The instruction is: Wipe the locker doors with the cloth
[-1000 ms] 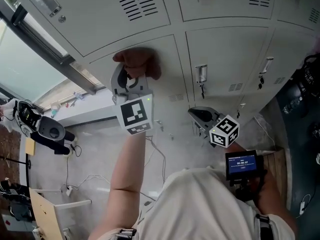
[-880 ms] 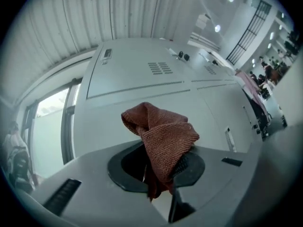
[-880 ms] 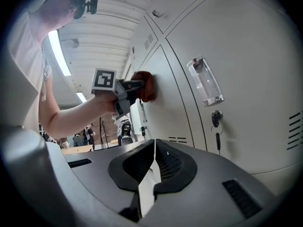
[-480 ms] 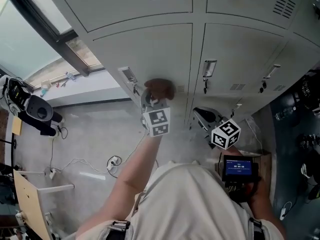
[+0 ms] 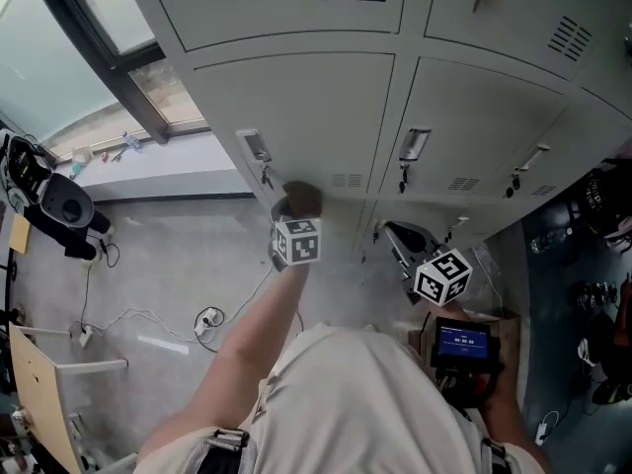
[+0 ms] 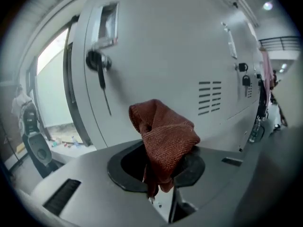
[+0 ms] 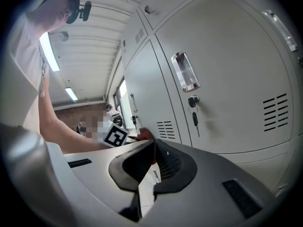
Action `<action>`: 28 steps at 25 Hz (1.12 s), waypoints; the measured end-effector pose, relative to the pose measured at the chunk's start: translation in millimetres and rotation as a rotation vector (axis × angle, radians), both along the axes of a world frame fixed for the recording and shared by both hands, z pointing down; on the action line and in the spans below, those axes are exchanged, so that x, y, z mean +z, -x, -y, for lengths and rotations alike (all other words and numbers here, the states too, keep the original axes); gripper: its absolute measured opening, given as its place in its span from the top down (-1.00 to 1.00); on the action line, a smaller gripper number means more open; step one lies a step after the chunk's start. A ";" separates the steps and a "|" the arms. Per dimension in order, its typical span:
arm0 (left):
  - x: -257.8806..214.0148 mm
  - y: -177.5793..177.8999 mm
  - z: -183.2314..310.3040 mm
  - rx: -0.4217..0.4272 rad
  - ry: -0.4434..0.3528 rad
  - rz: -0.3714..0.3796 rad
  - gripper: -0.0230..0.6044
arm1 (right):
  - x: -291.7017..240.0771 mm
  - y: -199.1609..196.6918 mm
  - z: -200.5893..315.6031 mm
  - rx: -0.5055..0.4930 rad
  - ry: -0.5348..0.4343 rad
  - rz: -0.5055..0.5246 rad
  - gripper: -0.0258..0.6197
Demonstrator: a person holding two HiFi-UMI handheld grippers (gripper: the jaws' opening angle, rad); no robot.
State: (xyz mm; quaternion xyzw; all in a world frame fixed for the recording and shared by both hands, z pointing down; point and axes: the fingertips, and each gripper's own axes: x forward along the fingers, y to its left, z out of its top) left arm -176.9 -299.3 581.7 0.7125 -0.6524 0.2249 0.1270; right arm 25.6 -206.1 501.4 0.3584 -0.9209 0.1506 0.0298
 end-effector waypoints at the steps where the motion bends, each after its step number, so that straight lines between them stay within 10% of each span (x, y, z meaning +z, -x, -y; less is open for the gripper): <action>1: -20.8 0.5 -0.1 0.005 -0.052 0.023 0.68 | 0.2 1.8 0.3 -0.001 0.000 0.004 0.86; 9: -261.4 -15.9 -4.4 0.092 -0.537 0.144 0.68 | 6.3 20.5 2.4 -0.034 0.011 0.026 0.86; 16: -408.4 14.9 -11.6 0.035 -0.806 0.174 0.68 | 2.7 26.1 6.8 -0.050 0.002 0.031 0.86; 28: -227.4 23.8 -5.6 -0.086 -0.565 0.137 0.69 | 18.5 18.2 -1.7 -0.039 0.046 0.005 0.86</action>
